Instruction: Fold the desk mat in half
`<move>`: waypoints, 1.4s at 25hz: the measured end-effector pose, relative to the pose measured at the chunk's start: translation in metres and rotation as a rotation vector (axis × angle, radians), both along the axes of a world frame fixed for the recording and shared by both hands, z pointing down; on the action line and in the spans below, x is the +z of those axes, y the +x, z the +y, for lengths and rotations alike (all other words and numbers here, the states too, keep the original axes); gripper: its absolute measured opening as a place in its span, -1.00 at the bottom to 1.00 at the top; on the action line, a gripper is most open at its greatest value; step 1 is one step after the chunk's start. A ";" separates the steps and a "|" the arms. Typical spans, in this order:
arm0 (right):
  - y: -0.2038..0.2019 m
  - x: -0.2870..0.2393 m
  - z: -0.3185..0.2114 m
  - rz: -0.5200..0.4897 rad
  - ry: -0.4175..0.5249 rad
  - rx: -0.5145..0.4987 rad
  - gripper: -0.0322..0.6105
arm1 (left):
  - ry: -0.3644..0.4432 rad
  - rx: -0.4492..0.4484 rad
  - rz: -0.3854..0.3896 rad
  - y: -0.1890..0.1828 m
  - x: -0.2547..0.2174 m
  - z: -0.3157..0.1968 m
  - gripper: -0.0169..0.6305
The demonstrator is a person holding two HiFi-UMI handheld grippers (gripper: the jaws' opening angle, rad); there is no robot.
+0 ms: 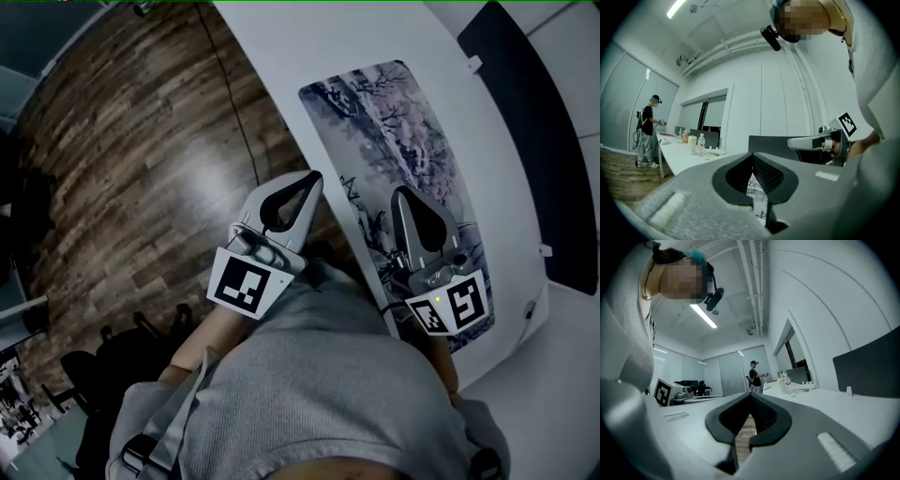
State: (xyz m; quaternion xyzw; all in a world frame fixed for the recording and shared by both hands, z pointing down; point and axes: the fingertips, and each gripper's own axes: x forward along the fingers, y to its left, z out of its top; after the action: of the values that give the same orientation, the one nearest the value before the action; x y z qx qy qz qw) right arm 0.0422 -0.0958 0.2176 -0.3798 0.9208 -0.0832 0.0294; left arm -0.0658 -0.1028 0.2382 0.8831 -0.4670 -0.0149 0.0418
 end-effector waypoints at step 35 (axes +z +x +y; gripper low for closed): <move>-0.084 0.030 -0.185 0.039 -0.030 0.142 -0.89 | -0.028 0.233 -0.013 -0.074 0.025 -0.200 -0.94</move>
State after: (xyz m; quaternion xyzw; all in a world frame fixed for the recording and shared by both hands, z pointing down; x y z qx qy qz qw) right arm -0.0418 -0.2808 0.2472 -0.4462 0.8906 -0.0872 0.0115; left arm -0.1394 -0.3025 0.2632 0.9308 -0.3618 0.0022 0.0525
